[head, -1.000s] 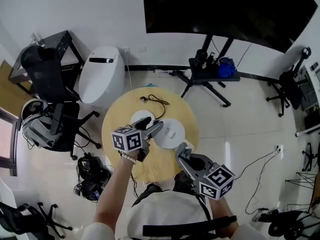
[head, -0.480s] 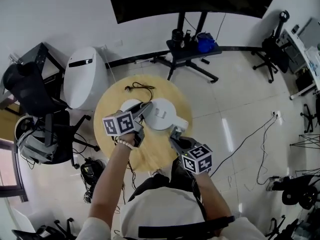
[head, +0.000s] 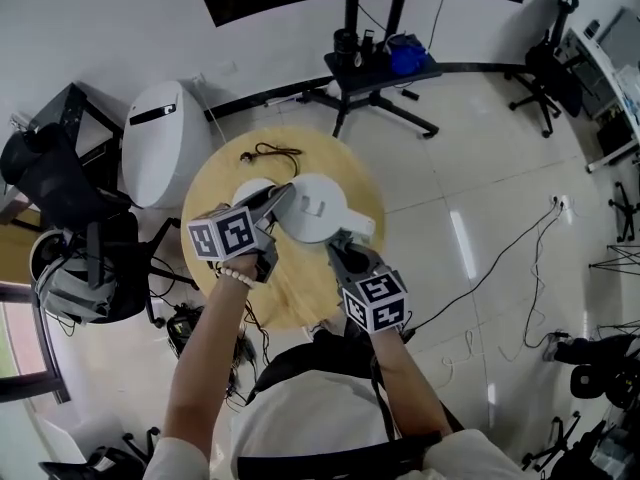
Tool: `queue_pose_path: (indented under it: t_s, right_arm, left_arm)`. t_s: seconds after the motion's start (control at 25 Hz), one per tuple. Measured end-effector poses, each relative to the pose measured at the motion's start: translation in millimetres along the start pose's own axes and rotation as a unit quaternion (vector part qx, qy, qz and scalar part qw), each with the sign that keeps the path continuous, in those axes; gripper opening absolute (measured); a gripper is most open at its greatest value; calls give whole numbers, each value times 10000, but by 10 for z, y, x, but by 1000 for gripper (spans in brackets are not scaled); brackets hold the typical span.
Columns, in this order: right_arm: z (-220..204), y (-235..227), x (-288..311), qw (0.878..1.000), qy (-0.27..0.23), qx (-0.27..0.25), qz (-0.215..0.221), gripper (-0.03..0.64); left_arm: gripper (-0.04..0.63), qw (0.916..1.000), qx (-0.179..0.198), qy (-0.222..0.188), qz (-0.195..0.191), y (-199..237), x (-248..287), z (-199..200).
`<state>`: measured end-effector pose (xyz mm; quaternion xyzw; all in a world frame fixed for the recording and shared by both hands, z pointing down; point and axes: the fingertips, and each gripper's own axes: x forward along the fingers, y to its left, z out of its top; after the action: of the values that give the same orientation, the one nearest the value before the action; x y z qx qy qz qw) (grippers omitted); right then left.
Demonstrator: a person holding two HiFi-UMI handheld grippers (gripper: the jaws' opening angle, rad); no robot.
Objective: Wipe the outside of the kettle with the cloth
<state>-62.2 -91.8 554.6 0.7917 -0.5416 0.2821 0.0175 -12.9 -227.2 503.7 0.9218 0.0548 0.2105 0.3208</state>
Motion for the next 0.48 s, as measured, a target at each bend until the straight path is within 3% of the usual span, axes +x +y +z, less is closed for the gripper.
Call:
queue_pose_path:
  t_s: [0.32,0.48]
  right_arm:
    - [-929,-452,489,9908,1189,625,-140,31]
    - [-1269,-612,629,9781,1999,483,-328,31]
  left_arm:
    - [221,9978,-78,-279,594,9,-64,-51]
    - [218,9947,-21,-465,919,-9,-79,-44]
